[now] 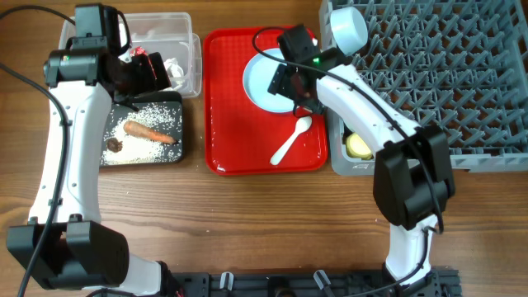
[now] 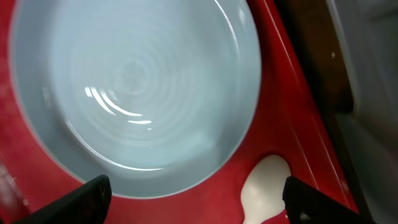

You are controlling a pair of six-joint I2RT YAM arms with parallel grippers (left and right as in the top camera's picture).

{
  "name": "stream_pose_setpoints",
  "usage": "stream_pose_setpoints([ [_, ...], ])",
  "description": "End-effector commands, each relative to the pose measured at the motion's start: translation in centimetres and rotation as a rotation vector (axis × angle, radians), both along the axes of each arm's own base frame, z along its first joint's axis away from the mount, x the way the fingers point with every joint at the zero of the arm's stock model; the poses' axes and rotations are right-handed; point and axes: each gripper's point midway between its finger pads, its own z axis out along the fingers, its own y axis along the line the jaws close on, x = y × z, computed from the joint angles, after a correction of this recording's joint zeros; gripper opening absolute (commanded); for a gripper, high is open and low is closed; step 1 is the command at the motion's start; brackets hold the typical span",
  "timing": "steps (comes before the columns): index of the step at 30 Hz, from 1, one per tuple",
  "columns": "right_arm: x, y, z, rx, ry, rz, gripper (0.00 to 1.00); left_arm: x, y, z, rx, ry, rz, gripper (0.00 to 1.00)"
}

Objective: Sort waste into correct bins and load items into the dishwasher rack
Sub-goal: 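Grasp the light-blue plate edge with the right gripper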

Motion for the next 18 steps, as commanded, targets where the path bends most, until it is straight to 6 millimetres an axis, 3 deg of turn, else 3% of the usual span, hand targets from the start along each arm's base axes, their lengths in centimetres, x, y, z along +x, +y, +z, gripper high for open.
stream_pose_setpoints([
  [1,-0.3,-0.7,-2.5,-0.022,0.020,-0.065,0.82,0.0,0.4,1.4,0.011,-0.038,0.009,1.00],
  [5,0.7,-0.3,-3.0,-0.003,-0.017,-0.074,0.67,0.0,0.4,1.4,0.011,-0.038,0.009,1.00],
  [8,0.0,-0.4,-5.0,0.012,0.044,-0.169,0.61,0.0,0.4,1.4,0.011,-0.038,0.009,1.00],
  [12,-0.4,-0.6,-5.7,0.013,0.070,-0.204,0.53,0.0,0.4,1.4,0.011,-0.038,0.009,1.00],
  [16,-1.0,1.3,-8.5,0.093,0.146,-0.179,0.22,0.0,0.4,1.4,0.011,-0.038,0.009,1.00],
  [18,-1.0,1.4,-8.6,0.095,0.149,-0.169,0.04,0.0,0.4,1.4,0.011,-0.038,0.009,1.00],
])
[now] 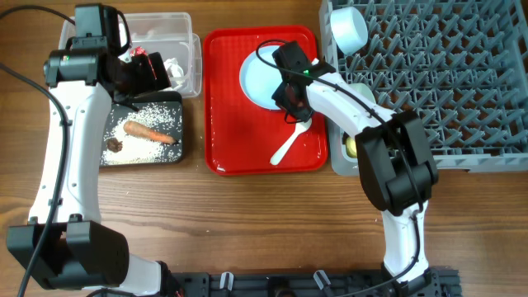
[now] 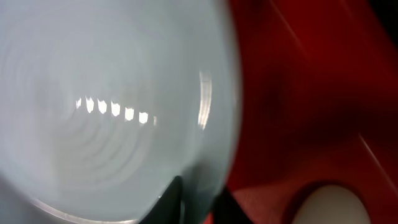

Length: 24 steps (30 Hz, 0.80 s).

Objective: Sort waste into correct bins and load items into the dishwasher rack
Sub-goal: 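Grasp the light-blue plate edge with the right gripper, then stand the light-blue plate upright in the grey rack, right gripper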

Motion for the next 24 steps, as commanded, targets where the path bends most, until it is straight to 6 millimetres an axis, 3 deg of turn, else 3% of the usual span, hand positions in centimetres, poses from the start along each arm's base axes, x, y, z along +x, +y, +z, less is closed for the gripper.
stream_pose_setpoints([
  [1,-1.3,0.5,-2.5,0.020,0.076,0.045,0.04,0.0,0.4,1.4,0.011,-0.038,0.009,1.00],
  [3,-1.0,1.8,-2.0,0.063,0.051,0.155,0.04,0.0,0.4,1.4,0.011,-0.038,0.010,1.00],
  [7,0.7,4.7,1.7,0.102,-0.096,0.572,0.04,0.0,0.4,1.4,0.011,-0.038,0.009,1.00],
  [9,2.1,3.9,5.5,0.034,-0.187,0.653,0.04,0.0,0.4,1.4,0.011,-0.038,0.009,1.00],
  [11,3.4,1.7,9.3,-0.087,-0.256,0.660,0.04,0.0,0.4,1.4,0.011,-0.038,0.009,1.00],
  [12,4.2,0.1,11.9,-0.167,-0.304,0.661,0.04,0.0,0.4,1.4,0.011,-0.038,0.009,1.00],
  [14,5.5,-6.0,19.8,-0.411,-0.432,0.515,0.04,0.0,0.4,1.4,0.011,-0.038,0.009,1.00],
  [17,4.7,-13.6,28.8,-0.686,-0.550,0.362,0.04,0.0,0.4,1.4,0.011,-0.038,0.009,1.00],
  [18,3.9,-17.0,31.6,-0.814,-0.560,0.275,0.04,0.0,0.4,1.4,0.011,-0.038,0.009,1.00],
  [20,3.4,-21.6,34.2,-1.008,-0.519,0.213,0.04,0.0,0.4,1.4,0.011,-0.038,0.009,1.00],
  [22,3.8,-25.2,34.7,-1.164,-0.432,0.226,0.04,0.0,0.4,1.4,0.011,-0.038,0.009,1.00],
  [24,5.0,-27.5,34.2,-1.266,-0.367,0.282,0.04,0.0,0.4,1.4,0.011,-0.038,0.009,1.00],
])
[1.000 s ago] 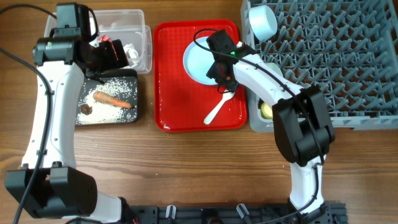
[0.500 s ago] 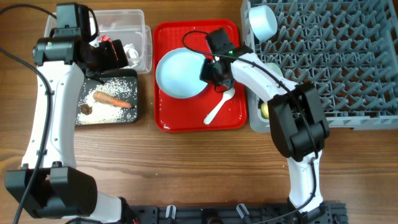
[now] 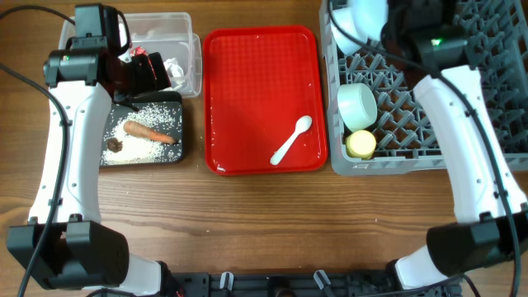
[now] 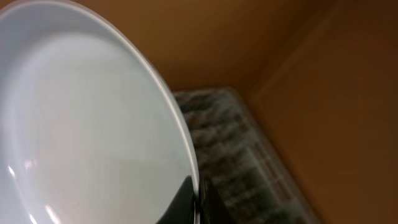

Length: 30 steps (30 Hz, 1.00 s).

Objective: Sort waste into correct bins and load items into the dishwasher rack
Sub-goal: 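Stand the light-blue plate upright in the grey rack, right gripper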

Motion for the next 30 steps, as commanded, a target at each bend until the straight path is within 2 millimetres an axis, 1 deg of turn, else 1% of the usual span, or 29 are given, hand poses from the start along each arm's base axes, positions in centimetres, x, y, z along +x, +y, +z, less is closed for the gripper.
stream_pose_setpoints([
  [1,1.1,-4.9,-1.6,-0.297,0.184,-0.065,0.04,0.0,0.4,1.4,0.011,-0.038,0.009,1.00],
  [3,2.2,-6.0,-3.2,-0.344,0.250,-0.049,0.04,0.0,0.4,1.4,0.011,-0.038,0.009,1.00],
  [4,2.8,-6.0,-4.2,-0.365,0.291,-0.019,0.04,0.0,0.4,1.4,0.011,-0.038,0.009,1.00],
  [6,3.9,-5.9,-6.7,-0.405,0.377,0.026,0.04,0.0,0.4,1.4,0.011,-0.038,0.009,1.00],
  [9,5.3,-5.3,-11.0,-0.386,0.449,0.076,0.04,0.0,0.4,1.4,0.011,-0.038,0.009,1.00],
  [10,5.5,-5.1,-12.1,-0.385,0.474,0.087,0.04,0.0,0.4,1.4,0.011,-0.038,0.009,1.00],
  [11,5.7,-4.8,-13.1,-0.378,0.497,0.111,0.04,0.0,0.4,1.4,0.011,-0.038,0.009,1.00],
  [13,5.8,-3.3,-14.8,-0.311,0.525,0.210,0.05,0.0,0.4,1.4,0.011,-0.038,0.009,1.00],
  [14,5.7,-2.9,-15.2,-0.280,0.522,0.224,0.09,0.0,0.4,1.4,0.011,-0.038,0.009,1.00],
  [16,5.6,-2.8,-15.2,-0.260,0.509,0.209,0.38,0.0,0.4,1.4,0.011,-0.038,0.009,1.00],
  [17,5.5,-2.6,-14.9,-0.235,0.486,0.195,0.65,0.0,0.4,1.4,0.011,-0.038,0.009,1.00],
  [18,5.4,-2.5,-14.3,-0.207,0.454,0.178,0.85,0.0,0.4,1.4,0.011,-0.038,0.009,1.00],
  [19,5.1,-2.2,-13.6,-0.179,0.421,0.165,0.91,0.0,0.4,1.4,0.011,-0.038,0.009,1.00],
  [20,4.7,-1.0,-12.4,-0.130,0.377,0.178,0.96,0.0,0.4,1.4,0.011,-0.038,0.009,1.00],
  [21,4.3,0.3,-11.7,-0.091,0.365,0.228,0.98,0.0,0.4,1.4,0.011,-0.038,0.009,1.00],
  [22,3.7,2.3,-11.2,-0.037,0.353,0.293,0.98,0.0,0.4,1.4,0.011,-0.038,0.009,1.00],
  [23,2.6,5.9,-10.5,0.081,0.338,0.415,0.98,0.0,0.4,1.4,0.011,-0.038,0.009,1.00],
  [24,0.6,11.5,-10.4,0.284,0.354,0.604,0.85,0.0,0.4,1.4,0.011,-0.038,0.009,1.00],
  [25,-1.0,15.4,-10.8,0.468,0.382,0.707,0.81,0.0,0.4,1.4,0.011,-0.038,0.009,1.00],
  [26,-2.4,17.9,-11.4,0.600,0.427,0.758,0.80,0.0,0.4,1.4,0.011,-0.038,0.009,1.00],
  [27,-4.0,20.3,-12.5,0.724,0.496,0.771,0.78,0.0,0.4,1.4,0.011,-0.038,0.009,1.00],
  [28,-5.6,22.1,-14.2,0.831,0.580,0.693,0.76,0.0,0.4,1.4,0.011,-0.038,0.009,1.00],
  [30,-7.5,24.0,-17.3,0.851,0.684,0.560,0.74,0.0,0.4,1.4,0.011,-0.038,0.009,1.00],
])
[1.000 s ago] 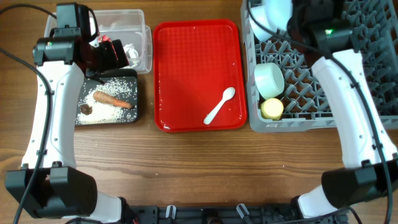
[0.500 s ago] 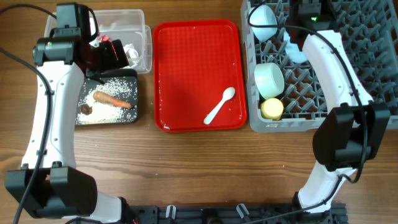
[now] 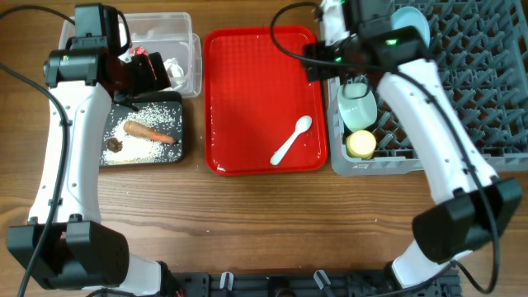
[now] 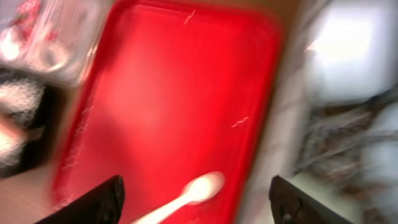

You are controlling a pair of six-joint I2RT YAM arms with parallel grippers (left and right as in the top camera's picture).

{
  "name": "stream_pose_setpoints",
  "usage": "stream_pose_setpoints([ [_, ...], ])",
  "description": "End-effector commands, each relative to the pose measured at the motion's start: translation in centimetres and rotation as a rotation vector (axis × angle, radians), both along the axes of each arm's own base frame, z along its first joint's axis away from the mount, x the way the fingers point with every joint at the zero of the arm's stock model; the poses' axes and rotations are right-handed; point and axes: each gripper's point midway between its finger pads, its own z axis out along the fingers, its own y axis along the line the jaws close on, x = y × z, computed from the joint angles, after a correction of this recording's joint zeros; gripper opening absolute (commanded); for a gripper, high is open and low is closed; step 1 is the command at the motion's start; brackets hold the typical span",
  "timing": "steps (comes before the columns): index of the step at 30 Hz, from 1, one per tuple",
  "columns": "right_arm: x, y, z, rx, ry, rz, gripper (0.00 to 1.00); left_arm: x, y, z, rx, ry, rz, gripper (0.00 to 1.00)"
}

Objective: Sort waste into correct bins and load items into the dishwasher rack
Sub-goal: 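Stand the light-blue plate upright in the grey rack, right gripper, then grasp the white spoon on the red tray with the right gripper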

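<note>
A white spoon (image 3: 290, 140) lies on the red tray (image 3: 247, 99), and it also shows blurred in the right wrist view as the spoon (image 4: 189, 191). The light blue plate (image 3: 410, 20) stands on edge in the grey dishwasher rack (image 3: 462, 99) near its top. My right gripper (image 3: 322, 51) hangs open and empty over the tray's right edge; its fingers (image 4: 93, 200) are spread wide around the spoon below. My left gripper (image 3: 144, 70) is over the bins at the upper left, and its jaws cannot be made out.
A clear bin (image 3: 169, 45) with crumpled waste sits at the upper left. Below it is a black tray (image 3: 165, 153) with a carrot (image 3: 148, 132) and white grains. A pale green cup (image 3: 356, 103) and a yellow item (image 3: 360, 144) sit in the rack's left compartment.
My right gripper was shut on the plate's rim above the rack's upper left. Now the plate stands in the rack and the gripper is open over the tray's right edge. The left arm is unchanged.
First my right gripper was open above the plate on the red tray. Then it was shut on the plate's rim. After that the plate was held above the rack, off the tray. Now it stands in the rack, let go, and only the spoon is on the tray.
</note>
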Motion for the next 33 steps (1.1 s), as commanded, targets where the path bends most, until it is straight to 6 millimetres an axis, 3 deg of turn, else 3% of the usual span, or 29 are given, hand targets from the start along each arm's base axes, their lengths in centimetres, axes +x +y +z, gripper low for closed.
stream_pose_setpoints([
  [1,-3.0,3.2,-5.4,-0.012,0.246,-0.232,0.73,0.0,0.4,1.4,0.011,-0.038,0.009,1.00],
  [4,-5.2,2.0,-10.0,-0.183,0.358,-0.434,0.70,0.0,0.4,1.4,0.011,-0.038,0.009,1.00],
  [8,-5.5,0.7,-15.4,-0.302,0.446,-0.539,0.63,0.0,0.4,1.4,0.011,-0.038,0.009,1.00],
  [14,-6.5,-1.3,-20.4,-0.407,0.472,-0.610,0.59,0.0,0.4,1.4,0.011,-0.038,0.009,1.00],
  [20,-5.5,-0.9,-21.7,-0.364,0.432,-0.605,0.51,0.0,0.4,1.4,0.011,-0.038,0.009,1.00],
  [23,-4.6,-0.3,-21.7,-0.342,0.400,-0.577,0.41,0.0,0.4,1.4,0.011,-0.038,0.009,1.00],
  [24,-4.2,-0.1,-21.7,-0.333,0.387,-0.566,0.32,0.0,0.4,1.4,0.011,-0.038,0.009,1.00],
  [25,-4.0,0.0,-21.7,-0.328,0.381,-0.553,0.29,0.0,0.4,1.4,0.011,-0.038,0.009,1.00],
  [33,-3.7,0.2,-21.7,-0.336,0.369,-0.506,0.32,0.0,0.4,1.4,0.011,-0.038,0.009,1.00],
])
